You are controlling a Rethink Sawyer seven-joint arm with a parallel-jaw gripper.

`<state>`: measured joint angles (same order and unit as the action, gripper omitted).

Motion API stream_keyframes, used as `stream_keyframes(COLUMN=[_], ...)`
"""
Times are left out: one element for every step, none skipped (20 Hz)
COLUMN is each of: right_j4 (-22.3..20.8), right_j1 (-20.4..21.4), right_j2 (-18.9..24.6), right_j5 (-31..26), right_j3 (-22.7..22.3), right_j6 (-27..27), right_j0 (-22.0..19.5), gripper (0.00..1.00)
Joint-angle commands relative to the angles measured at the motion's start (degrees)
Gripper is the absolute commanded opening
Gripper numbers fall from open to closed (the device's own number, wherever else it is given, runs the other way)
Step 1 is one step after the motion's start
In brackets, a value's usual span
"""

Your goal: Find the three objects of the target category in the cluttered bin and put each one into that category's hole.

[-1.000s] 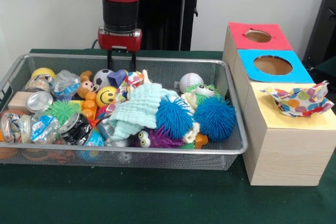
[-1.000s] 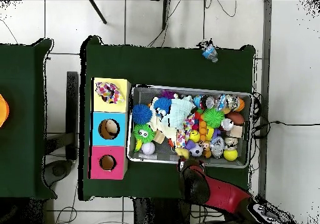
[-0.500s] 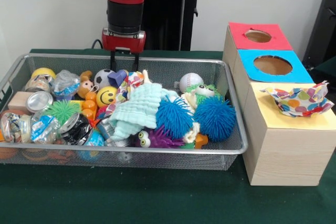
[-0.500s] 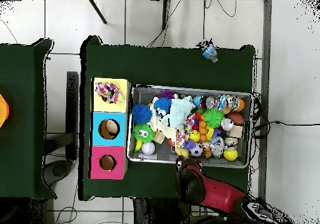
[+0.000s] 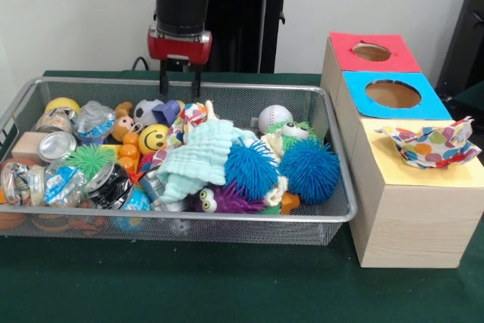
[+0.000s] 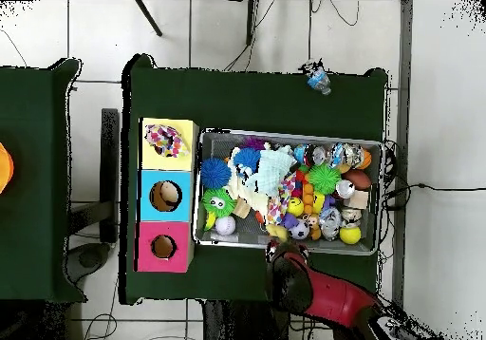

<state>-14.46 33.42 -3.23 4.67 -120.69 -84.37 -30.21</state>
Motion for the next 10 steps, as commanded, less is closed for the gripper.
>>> stream_keyframes(right_j4=[4.59,4.83,4.95,4.86,4.96,4.86,4.92,5.06,5.22,5.65], right_j1=[10.64,10.93,10.88,10.6,10.14,8.44,7.18,5.28,4.54,4.12], right_j2=[3.83,4.55,4.87,4.99,5.1,5.14,5.69,6.23,6.3,5.66], right_j5=[-14.47,-15.02,-15.09,-14.92,-14.9,-13.71,-13.43,-12.9,-12.77,-12.73], right_j3=[-3.83,-3.56,-3.43,-2.68,-2.17,-0.65,0.25,2.0,2.69,3.45], right_j6=[-9.5,-9.45,-9.55,-9.35,-9.35,-9.44,-9.28,-9.16,-9.25,-9.69], right_j0=[1.15,0.88,0.75,0.68,0.55,0.51,0.08,0.01,0.17,1.13], gripper=[1.0,1.0,1.0,1.0,1.0,1.0,1.0,1.0,1.0,1.0])
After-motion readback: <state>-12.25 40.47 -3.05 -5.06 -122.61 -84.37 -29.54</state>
